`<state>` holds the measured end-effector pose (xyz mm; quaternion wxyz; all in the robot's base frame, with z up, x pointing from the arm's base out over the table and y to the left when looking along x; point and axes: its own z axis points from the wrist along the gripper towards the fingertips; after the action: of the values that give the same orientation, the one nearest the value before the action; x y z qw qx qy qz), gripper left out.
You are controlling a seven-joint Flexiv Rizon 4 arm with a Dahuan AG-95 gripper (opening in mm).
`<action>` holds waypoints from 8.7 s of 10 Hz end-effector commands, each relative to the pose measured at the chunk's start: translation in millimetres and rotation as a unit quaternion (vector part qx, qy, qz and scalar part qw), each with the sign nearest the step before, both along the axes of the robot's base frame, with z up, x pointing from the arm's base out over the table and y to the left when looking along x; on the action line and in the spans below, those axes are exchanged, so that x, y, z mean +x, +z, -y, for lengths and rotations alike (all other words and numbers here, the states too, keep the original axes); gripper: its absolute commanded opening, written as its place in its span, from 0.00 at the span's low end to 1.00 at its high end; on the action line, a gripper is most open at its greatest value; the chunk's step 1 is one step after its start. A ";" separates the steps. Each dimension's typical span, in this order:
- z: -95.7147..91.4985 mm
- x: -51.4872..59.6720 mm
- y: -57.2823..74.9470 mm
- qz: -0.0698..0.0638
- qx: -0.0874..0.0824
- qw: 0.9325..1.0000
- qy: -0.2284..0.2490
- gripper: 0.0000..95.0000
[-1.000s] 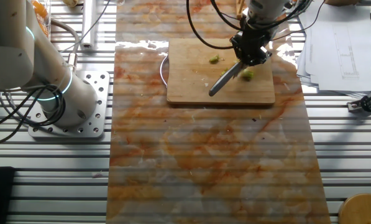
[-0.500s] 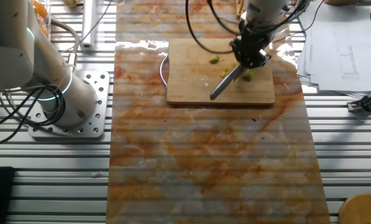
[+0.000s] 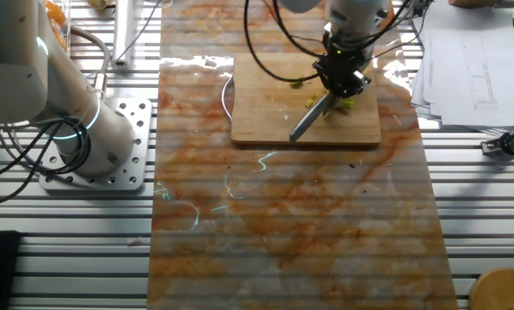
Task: Chop the scallions
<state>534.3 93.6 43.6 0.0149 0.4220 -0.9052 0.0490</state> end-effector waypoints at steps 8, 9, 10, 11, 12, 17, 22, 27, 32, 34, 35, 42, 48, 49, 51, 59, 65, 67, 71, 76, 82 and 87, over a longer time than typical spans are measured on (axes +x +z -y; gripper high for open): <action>3.2 -4.1 27.9 -0.016 0.007 1.000 -0.006 0.00; 2.5 -0.2 26.9 -0.014 0.007 1.000 -0.004 0.00; 1.3 4.7 25.4 -0.014 0.007 1.000 -0.002 0.00; 1.1 5.8 24.5 -0.013 0.007 1.000 -0.001 0.00; 1.5 7.4 20.3 -0.014 0.009 1.000 0.001 0.00; 7.2 6.3 -10.1 -0.001 0.008 1.000 0.016 0.00; 8.5 -0.8 14.0 -0.003 -0.001 0.999 0.033 0.00; 7.7 1.1 29.8 -0.005 -0.007 0.997 0.070 0.00; 18.7 8.9 19.4 -0.002 -0.013 0.997 0.079 0.00; 21.4 9.1 14.8 0.000 -0.016 0.997 0.080 0.00; 26.0 8.5 10.0 0.005 -0.018 0.996 0.083 0.00; 44.1 -10.2 -15.8 0.036 -0.029 0.994 0.104 0.00; 39.5 -3.3 29.9 -0.001 -0.004 0.995 0.096 0.00; 38.6 -4.1 33.8 -0.004 -0.006 0.995 0.100 0.00; 38.8 -4.3 34.6 -0.002 -0.027 0.992 0.119 0.00; 38.8 2.4 31.8 -0.036 -0.002 0.997 0.071 0.00; 41.8 4.8 29.9 0.010 -0.031 0.996 0.082 0.00; 52.0 16.4 22.2 0.025 -0.032 0.994 0.105 0.00; 54.3 19.9 19.0 0.035 -0.022 0.993 0.112 0.00; 55.7 20.9 13.1 0.035 -0.014 0.992 0.119 0.00; 50.6 14.6 -11.8 0.048 -0.033 0.989 0.134 0.00; 50.6 14.6 -11.8 0.023 -0.011 0.997 0.075 0.00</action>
<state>548.5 42.6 39.4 -0.0257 0.5116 -0.8528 0.1019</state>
